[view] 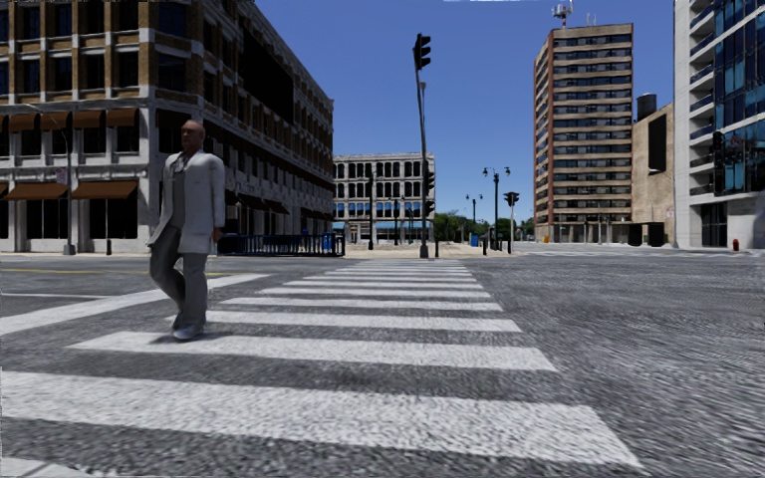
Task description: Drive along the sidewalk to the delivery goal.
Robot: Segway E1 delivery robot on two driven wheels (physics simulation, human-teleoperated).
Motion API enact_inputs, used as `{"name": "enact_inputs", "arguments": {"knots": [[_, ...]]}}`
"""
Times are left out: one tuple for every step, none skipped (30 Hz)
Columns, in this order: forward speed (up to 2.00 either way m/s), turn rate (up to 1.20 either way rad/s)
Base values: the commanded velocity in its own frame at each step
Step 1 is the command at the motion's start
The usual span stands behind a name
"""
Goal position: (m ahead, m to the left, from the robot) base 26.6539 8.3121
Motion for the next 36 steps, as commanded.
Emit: {"name": "enact_inputs", "arguments": {"knots": [[2.00,-0.42],[2.00,-0.39],[2.00,-0.20],[2.00,-0.20],[2.00,0.00],[2.00,0.00],[2.00,0.00],[2.00,0.00],[2.00,0.00],[2.00,0.00],[2.00,0.00],[2.00,0.00],[2.00,0.00],[2.00,0.00],[2.00,0.00],[2.00,0.00],[2.00,0.00],[2.00,0.00],[2.00,0.00],[2.00,0.00],[2.00,0.00],[2.00,0.00],[2.00,0.00],[2.00,0.00],[2.00,0.00],[2.00,0.00],[2.00,0.00],[2.00,0.00],[2.00,0.00],[2.00,0.00],[2.00,0.00],[2.00,0.00],[2.00,0.00],[2.00,0.00],[2.00,0.00],[2.00,0.00]]}}
